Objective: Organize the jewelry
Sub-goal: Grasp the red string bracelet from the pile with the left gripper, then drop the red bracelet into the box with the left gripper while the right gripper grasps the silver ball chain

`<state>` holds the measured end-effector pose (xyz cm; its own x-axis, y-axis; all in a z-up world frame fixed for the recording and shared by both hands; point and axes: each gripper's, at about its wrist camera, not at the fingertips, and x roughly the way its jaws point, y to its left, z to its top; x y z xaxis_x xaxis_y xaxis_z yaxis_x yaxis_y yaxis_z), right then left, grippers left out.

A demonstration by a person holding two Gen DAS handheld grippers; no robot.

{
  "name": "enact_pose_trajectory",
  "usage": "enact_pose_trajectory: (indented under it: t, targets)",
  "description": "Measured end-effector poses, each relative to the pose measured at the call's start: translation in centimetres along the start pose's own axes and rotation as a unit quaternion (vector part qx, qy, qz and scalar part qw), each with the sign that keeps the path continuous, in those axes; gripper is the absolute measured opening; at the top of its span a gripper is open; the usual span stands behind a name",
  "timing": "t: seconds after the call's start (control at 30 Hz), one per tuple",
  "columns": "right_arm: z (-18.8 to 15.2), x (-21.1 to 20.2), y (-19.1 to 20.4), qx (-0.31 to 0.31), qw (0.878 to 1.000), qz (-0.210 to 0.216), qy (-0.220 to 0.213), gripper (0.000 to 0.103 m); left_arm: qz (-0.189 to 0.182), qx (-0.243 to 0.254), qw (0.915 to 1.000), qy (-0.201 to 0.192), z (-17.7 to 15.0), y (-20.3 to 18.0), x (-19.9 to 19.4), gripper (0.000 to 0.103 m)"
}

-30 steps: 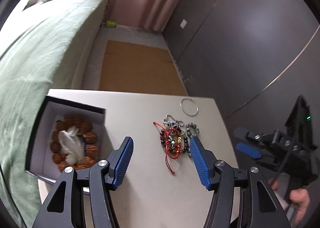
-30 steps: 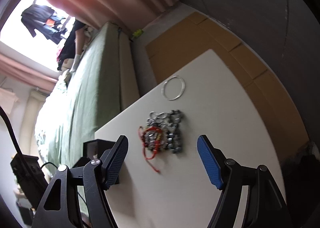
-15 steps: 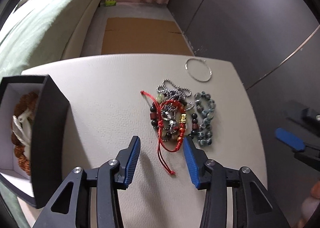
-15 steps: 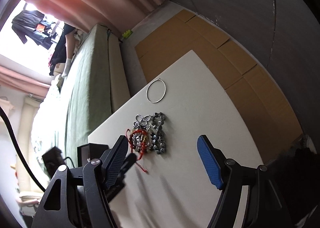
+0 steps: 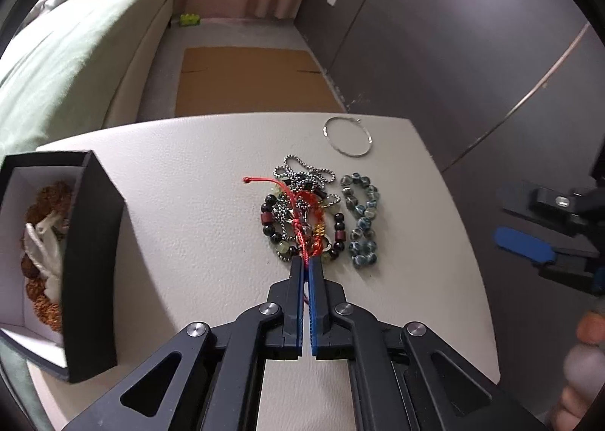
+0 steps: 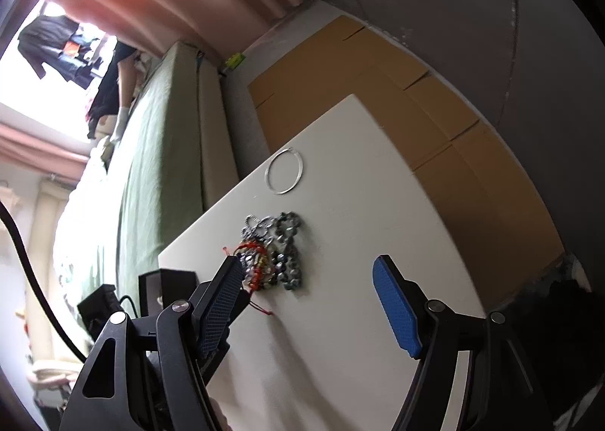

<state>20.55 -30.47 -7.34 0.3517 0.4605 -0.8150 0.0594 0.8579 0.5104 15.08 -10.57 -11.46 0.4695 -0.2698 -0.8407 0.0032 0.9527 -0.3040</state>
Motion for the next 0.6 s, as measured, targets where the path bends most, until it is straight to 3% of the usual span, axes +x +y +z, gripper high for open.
enact_pose_trajectory:
  t: [0.23,0.5,0.6]
  targets:
    - [-0.5,1.5,1.1,-0.020,1.000,0.014,0.017,0.071,-0.026,-0.003,0.9991,-0.033,-0.3,1.4,-3.2,0.001]
    - [-1.3,4.4,2.8,-0.028,0.998,0.037,0.032,0.040,-0.054,-0.048,0.9949,-0.070,0.1,4.9,-6.4,0.001]
    - [-1.7,5.4,4.2,-0.043,0.998,0.044,0.032,0.036,-0.059,-0.062,0.9932,-0.079,0.1,5.9,-7.2,0.001]
